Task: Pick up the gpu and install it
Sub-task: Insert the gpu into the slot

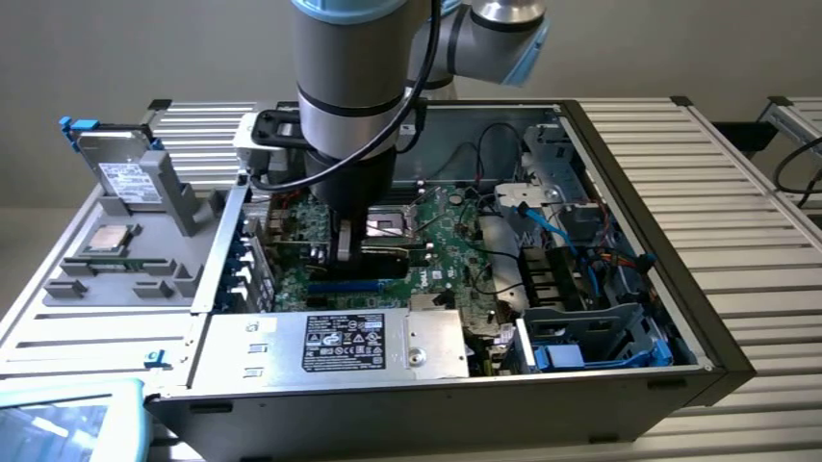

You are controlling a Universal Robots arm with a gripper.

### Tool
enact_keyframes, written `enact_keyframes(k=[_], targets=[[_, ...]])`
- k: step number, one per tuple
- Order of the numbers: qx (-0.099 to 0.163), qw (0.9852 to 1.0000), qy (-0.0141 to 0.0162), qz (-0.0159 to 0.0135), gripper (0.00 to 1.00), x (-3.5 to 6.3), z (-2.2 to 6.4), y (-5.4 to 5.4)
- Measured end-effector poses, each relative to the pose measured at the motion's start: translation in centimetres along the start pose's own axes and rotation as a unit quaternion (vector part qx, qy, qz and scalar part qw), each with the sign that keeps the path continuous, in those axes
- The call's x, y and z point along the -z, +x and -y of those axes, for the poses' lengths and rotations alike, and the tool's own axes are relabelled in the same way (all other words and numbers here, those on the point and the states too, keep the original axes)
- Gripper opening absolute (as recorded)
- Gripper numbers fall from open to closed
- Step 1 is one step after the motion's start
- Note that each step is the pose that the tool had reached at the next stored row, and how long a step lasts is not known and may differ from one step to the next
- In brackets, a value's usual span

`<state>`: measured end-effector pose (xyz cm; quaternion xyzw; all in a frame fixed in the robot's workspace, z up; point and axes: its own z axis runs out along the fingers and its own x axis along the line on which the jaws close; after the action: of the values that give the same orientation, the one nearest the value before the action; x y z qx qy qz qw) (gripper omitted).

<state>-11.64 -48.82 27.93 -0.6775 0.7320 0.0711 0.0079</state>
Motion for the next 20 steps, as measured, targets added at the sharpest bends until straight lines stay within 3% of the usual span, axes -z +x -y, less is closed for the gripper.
enact_keyframes(k=[13,20], targets=[[0.0,1.0,-0.0026,-0.0006,0.28,-0.27,0.02,0.07],[0.005,1.0,-0.0057,-0.0017,0.28,-0.54,0.02,-0.17]])
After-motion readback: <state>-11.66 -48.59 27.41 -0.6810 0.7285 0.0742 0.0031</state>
